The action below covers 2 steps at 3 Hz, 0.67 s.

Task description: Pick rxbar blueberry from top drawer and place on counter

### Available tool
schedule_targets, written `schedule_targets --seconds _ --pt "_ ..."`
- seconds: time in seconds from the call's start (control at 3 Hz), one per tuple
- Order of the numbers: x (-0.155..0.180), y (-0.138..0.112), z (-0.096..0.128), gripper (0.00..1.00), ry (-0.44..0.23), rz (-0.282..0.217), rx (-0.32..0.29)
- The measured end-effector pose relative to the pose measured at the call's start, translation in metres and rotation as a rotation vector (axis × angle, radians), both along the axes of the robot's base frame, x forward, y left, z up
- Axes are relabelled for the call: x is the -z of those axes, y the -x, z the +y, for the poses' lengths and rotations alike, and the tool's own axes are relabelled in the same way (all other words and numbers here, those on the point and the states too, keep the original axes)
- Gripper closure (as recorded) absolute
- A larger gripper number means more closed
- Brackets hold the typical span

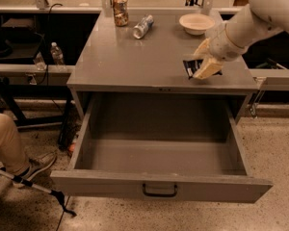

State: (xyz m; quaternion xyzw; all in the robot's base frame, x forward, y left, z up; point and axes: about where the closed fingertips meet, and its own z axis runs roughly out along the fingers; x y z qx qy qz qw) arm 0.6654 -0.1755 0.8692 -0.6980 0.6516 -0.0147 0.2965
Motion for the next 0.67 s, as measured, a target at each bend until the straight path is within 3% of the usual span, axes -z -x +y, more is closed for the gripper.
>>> schedule_targets --seconds 0.33,0.67 --pt "0.015 -0.026 0.012 1.00 0.020 0.078 0.008" --pt "0.023 -0.047 0.021 0.88 0.037 0.126 0.024"
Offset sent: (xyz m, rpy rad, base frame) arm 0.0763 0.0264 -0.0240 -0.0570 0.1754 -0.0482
